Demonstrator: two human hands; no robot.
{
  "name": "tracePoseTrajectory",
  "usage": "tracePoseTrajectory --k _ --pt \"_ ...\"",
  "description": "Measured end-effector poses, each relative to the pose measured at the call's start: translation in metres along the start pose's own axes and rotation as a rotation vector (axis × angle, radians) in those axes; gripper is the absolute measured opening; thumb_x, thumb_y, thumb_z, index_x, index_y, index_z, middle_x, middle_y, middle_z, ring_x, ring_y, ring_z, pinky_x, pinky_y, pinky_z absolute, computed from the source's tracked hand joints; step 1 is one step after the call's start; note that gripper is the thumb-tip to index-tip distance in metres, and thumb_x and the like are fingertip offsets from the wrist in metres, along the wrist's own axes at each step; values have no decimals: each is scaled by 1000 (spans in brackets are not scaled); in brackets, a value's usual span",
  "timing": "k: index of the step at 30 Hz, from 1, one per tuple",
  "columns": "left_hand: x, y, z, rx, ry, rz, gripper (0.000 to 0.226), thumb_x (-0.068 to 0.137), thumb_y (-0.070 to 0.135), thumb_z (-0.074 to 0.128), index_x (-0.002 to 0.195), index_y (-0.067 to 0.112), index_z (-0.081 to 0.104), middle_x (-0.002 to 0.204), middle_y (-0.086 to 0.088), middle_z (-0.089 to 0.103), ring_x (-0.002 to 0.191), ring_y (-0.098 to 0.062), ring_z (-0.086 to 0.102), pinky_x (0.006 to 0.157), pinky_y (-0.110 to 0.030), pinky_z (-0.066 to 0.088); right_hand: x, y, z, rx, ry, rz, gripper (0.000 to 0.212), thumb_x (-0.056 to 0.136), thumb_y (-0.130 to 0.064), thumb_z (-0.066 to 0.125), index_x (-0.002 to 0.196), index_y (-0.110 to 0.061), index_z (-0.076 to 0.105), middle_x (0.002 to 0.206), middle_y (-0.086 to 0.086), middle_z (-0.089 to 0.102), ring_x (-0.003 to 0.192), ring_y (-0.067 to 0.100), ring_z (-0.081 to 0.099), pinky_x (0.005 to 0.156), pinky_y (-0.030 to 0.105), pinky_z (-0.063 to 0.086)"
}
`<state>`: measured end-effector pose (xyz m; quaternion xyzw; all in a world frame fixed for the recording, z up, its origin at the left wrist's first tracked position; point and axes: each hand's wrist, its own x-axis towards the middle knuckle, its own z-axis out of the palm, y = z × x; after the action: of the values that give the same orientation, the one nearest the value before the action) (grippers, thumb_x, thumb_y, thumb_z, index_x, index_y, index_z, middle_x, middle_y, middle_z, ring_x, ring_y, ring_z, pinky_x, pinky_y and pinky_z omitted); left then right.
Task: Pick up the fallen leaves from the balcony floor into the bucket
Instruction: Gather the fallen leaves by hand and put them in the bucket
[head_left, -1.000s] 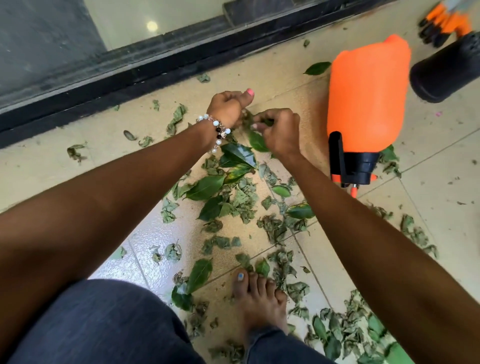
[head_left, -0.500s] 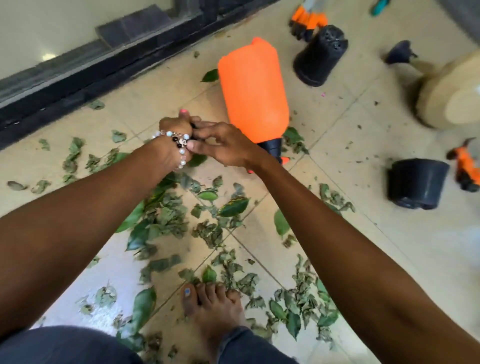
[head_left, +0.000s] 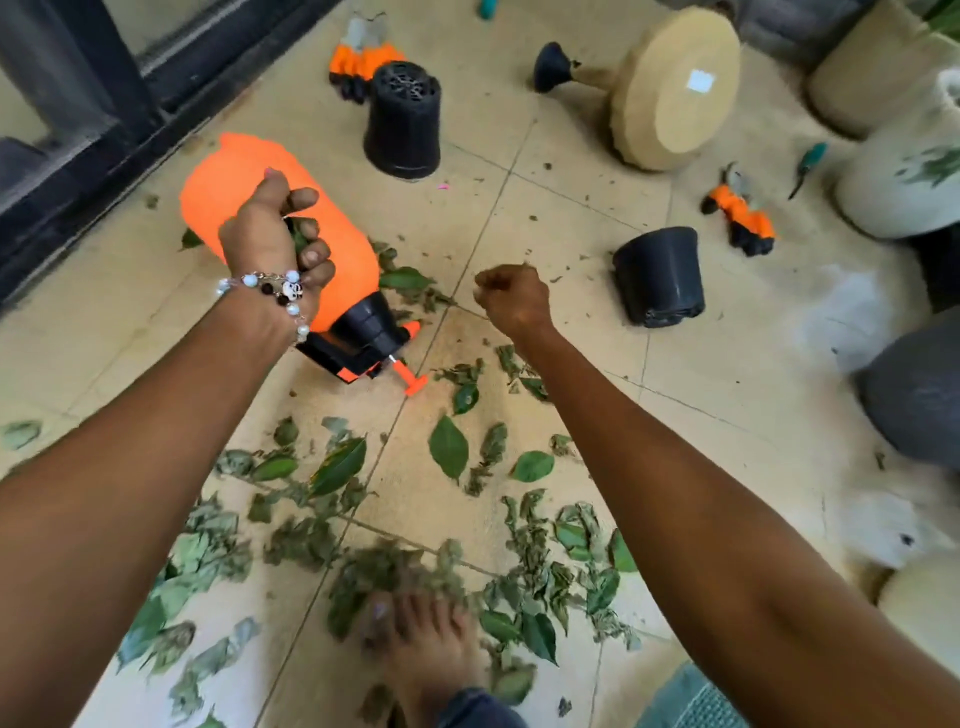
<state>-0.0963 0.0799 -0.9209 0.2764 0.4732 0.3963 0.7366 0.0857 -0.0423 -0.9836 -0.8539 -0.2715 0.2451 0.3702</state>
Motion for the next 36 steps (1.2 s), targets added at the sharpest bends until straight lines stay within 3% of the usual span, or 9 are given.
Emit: tracePoseTrajectory --k 4,12,15,18,22,25,28,32,36 --pt "17 12 15 100 -55 31 35 99 39 48 76 17 61 49 5 40 35 -9 29 39 -16 17 22 11 -1 -388 -165 -115 46 88 -21 69 129 -5 57 133 13 57 124 25 51 101 27 34" --pt "58 31 51 183 -110 90 33 101 35 44 81 14 59 47 5 39 35 -9 26 40 -15 16 89 -30 71 -775 -514 -480 76 91 -31 61 153 -18 18 159 14 17 147 29 13 115 35 15" --pt "75 30 60 203 -98 78 33 102 35 44 81 14 60 48 5 39 35 -9 28 40 -15 17 104 -29 93 -853 -604 -559 78 88 -29 58 153 -28 15 162 8 3 147 36 10 116 51 22" --pt "90 29 65 177 -87 32 34 103 37 41 83 15 58 51 6 40 36 -7 30 39 -16 19 104 -19 101 -988 -668 -700 73 91 -27 53 154 -28 16 163 4 4 146 39 12 114 54 25" --pt "95 24 69 151 -104 -5 35 102 40 41 84 15 59 51 6 41 37 -7 31 39 -16 20 102 -2 83 -967 -625 -856 64 95 -23 52 153 -18 25 162 7 13 147 32 15 118 44 18" --pt "91 21 68 155 -109 -7 36 102 39 43 83 14 60 51 5 42 37 -8 32 38 -16 21 92 9 58 -1015 -617 -989 54 97 -17 49 149 -20 35 160 3 20 145 26 19 116 38 25" --pt "84 18 69 160 -133 -18 36 102 39 43 82 13 59 50 4 43 38 -8 33 38 -16 22 73 20 41 -888 -465 -918 36 100 -21 46 135 -18 57 143 5 46 126 19 44 100 29 38" --pt "72 6 72 172 -152 -61 40 101 44 43 82 13 59 53 2 44 39 -9 35 41 -16 25 56 33 41 -792 -276 -728 25 95 -15 55 115 -10 70 120 12 62 115 26 54 94 33 48" --pt "59 -13 73 210 -162 -124 43 98 51 44 82 14 59 56 1 47 42 -11 37 46 -17 29 53 30 34 -168 -102 -435 15 82 3 69 95 0 75 96 14 73 88 24 69 80 22 52"
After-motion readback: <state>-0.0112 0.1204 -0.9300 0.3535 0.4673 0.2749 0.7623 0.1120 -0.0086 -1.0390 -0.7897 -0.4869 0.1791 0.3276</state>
